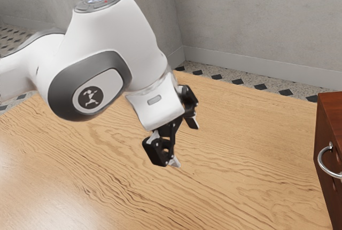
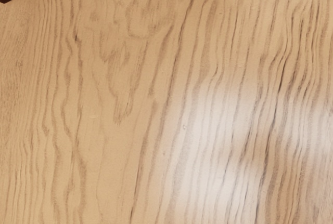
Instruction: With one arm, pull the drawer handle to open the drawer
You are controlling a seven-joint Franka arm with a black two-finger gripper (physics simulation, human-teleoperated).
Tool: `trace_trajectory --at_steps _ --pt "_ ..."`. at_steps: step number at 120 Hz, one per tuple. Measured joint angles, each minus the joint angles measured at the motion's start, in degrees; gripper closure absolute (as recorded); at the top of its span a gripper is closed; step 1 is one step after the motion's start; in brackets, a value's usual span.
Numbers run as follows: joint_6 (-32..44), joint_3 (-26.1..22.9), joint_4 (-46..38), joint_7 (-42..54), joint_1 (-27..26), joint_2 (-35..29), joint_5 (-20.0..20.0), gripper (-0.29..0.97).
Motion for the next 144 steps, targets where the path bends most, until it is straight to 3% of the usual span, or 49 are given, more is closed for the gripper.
trace_trajectory --at_steps 66,110,144 --pt "8.37 0.93 -4.0 19.59 -8.23 -0.85 -3.16 0.0" --pt "18.64 0.96 -5.06 25.62 -11.1 -0.28 -3.3 0.0" --pt "24.03 0.78 -3.85 27.61 -12.24 4.44 -2.1 0.0"
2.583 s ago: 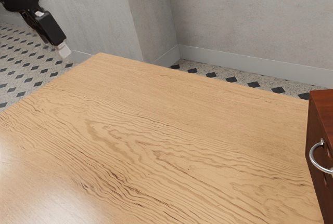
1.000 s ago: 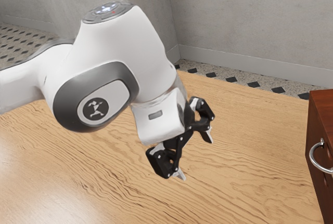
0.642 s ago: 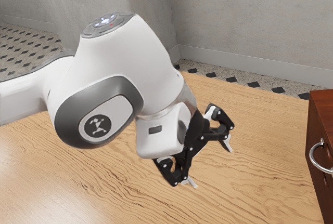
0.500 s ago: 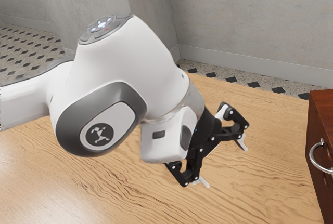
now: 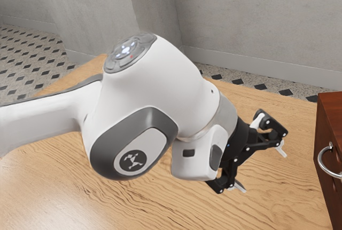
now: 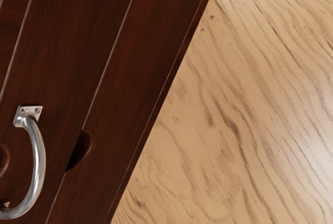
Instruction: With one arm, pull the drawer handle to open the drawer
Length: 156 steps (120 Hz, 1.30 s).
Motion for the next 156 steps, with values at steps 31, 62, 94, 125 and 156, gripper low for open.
trace_trajectory --at_steps 31,62,94,125,156 --pt "1.7 -0.23 3.26 0.87 -0.13 3.49 1.46 0.0" --pt "3.68 -0.9 5.02 1.12 0.25 7.69 3.36 0.0" --pt "6.49 -1.38 6.28 0.56 0.0 11.63 5.61 0.0" --pt "8.22 -1.92 7.85 -0.11 -0.12 14.42 8.06 0.0" --pt "9.22 -1.64 8.16 -0.62 0.51 16.11 8.82 -0.01"
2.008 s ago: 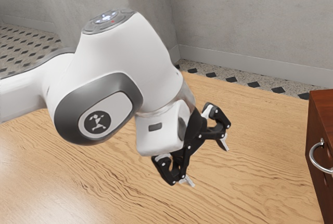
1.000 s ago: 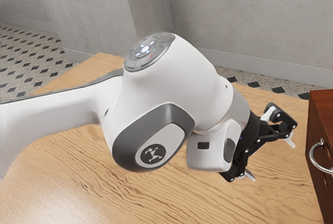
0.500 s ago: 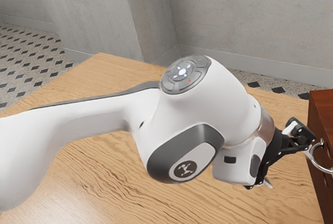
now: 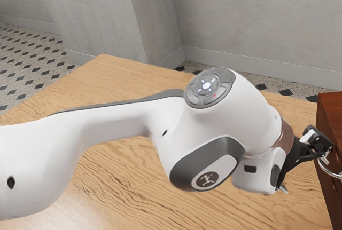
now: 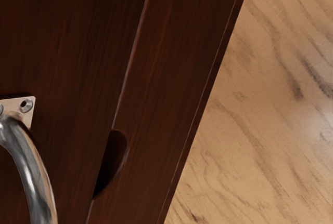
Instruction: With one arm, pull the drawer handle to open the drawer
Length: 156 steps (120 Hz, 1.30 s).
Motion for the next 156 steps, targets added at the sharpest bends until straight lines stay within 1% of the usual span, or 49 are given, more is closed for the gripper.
trace_trajectory --at_steps 17,65,82,98,108,123,137,146,156 --pt "0.34 0.01 0.61 -0.2 -0.06 0.92 0.16 0.0" --pt "-1.23 0.16 -1.12 -0.29 0.7 -0.71 0.43 0.0" --pt "-2.82 0.2 -2.06 -0.19 1.21 -2.56 0.49 0.03" --pt "-4.24 0.87 -3.14 0.02 1.0 -3.76 0.48 0.0" --pt "-5.16 1.14 -3.69 0.18 1.08 -4.79 0.51 0.01" --pt "-5.98 1.69 -5.17 0.37 0.93 -6.05 0.47 -0.01" --pt "-6.39 1.9 -6.46 0.51 1.03 -6.8 0.42 0.0" --pt "-6.56 1.83 -7.79 0.58 1.47 -8.38 0.42 0.03" --pt "-6.7 2.32 -9.51 0.66 1.36 -10.06 0.44 0.03"
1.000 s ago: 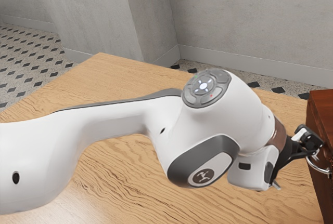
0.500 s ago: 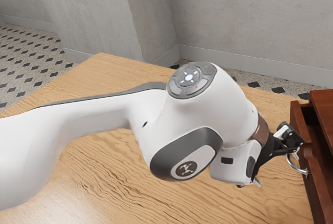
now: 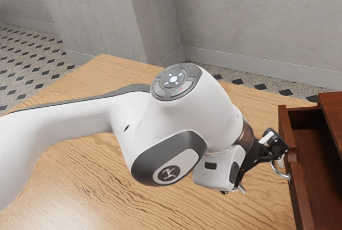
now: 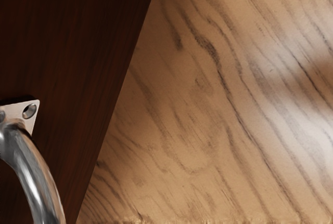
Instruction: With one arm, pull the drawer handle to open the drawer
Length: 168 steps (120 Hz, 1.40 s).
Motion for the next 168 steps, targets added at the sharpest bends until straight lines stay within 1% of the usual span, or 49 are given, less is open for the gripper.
trace_trajectory --at_steps 13,38,59,80,92,97,106,113,134,168 --pt "-0.09 0.85 -2.18 0.1 -0.15 -1.71 0.0 0.0" --pt "-0.53 1.52 -4.84 0.29 -0.04 -4.61 0.0 0.02" --pt "-0.68 2.74 -6.91 0.39 -0.44 -6.56 0.05 0.0" --pt "-0.75 3.68 -9.04 0.46 -0.73 -8.7 0.01 0.01" --pt "-0.77 4.0 -10.16 0.5 -1.04 -10.1 0.02 0.04" --pt "-0.79 5.87 -10.53 0.51 -2.72 -10.6 0.04 0.04" --pt "-0.82 11.94 -10.97 0.56 -8.49 -11.56 0.09 0.03" --pt "-0.84 13.92 -11.36 0.61 -10.33 -12.02 0.21 0.03" --pt "-0.84 14.95 -13.46 0.74 -11.31 -14.61 0.36 0.05" --pt "-1.48 14.92 -15.38 0.83 -11.53 -19.23 1.06 0.01"
